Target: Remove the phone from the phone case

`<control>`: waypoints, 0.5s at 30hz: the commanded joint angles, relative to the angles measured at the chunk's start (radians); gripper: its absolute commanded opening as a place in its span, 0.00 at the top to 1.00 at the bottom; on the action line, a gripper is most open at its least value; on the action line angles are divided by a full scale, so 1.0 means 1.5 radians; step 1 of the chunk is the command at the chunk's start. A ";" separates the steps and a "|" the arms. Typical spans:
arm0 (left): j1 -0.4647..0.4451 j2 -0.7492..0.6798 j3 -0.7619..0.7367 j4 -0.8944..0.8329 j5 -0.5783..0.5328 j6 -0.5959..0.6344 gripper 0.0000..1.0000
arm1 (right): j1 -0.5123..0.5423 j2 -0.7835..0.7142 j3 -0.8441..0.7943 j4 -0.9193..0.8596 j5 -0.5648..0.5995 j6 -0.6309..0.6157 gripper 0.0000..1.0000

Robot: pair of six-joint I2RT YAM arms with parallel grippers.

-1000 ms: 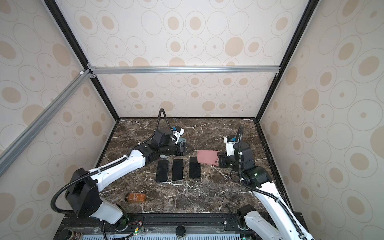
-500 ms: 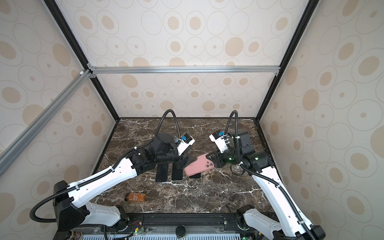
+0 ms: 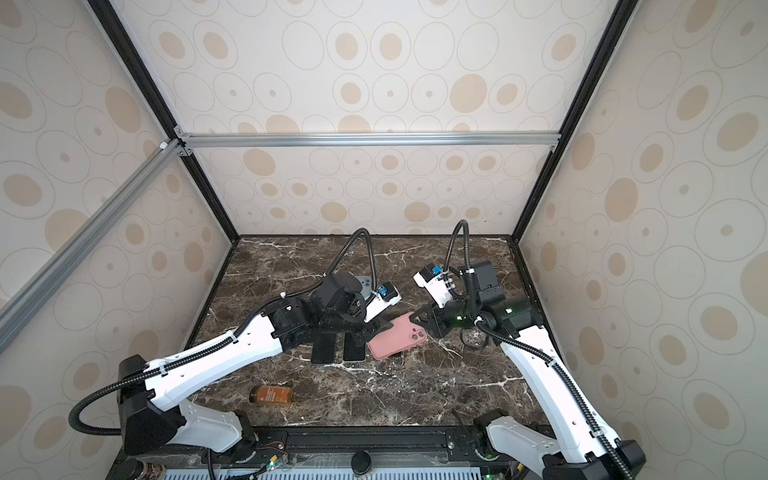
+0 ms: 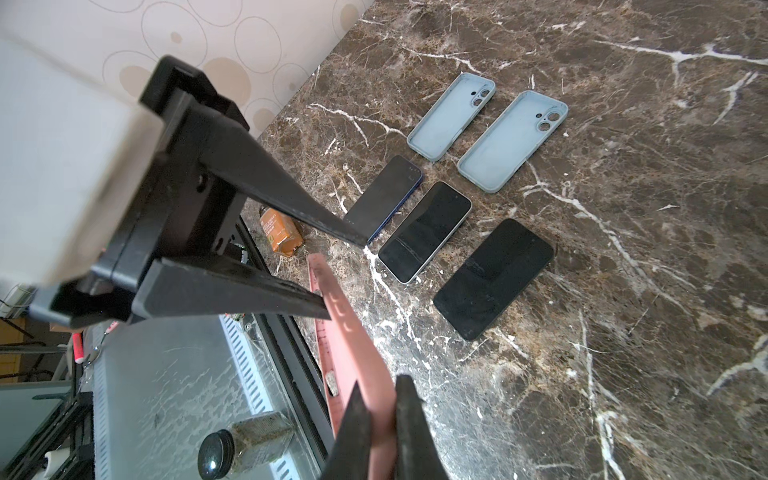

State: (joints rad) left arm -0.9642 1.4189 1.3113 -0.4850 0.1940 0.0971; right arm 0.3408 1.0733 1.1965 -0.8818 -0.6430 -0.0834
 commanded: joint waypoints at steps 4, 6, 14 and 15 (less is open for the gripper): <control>-0.010 0.004 0.032 -0.025 -0.012 0.025 0.73 | 0.002 -0.006 0.010 -0.013 -0.008 -0.018 1.00; -0.011 0.004 0.031 -0.023 -0.015 0.024 0.74 | 0.002 -0.005 0.009 -0.012 -0.009 -0.019 1.00; -0.012 0.003 0.032 -0.024 -0.012 0.026 0.82 | 0.002 -0.002 0.010 -0.002 -0.012 -0.013 1.00; -0.011 0.003 0.032 -0.024 -0.015 0.026 0.82 | 0.002 -0.001 0.010 -0.001 -0.012 -0.012 1.00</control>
State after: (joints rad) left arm -0.9733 1.4197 1.3155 -0.4999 0.1871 0.1059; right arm 0.3412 1.0733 1.1965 -0.8818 -0.6395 -0.0879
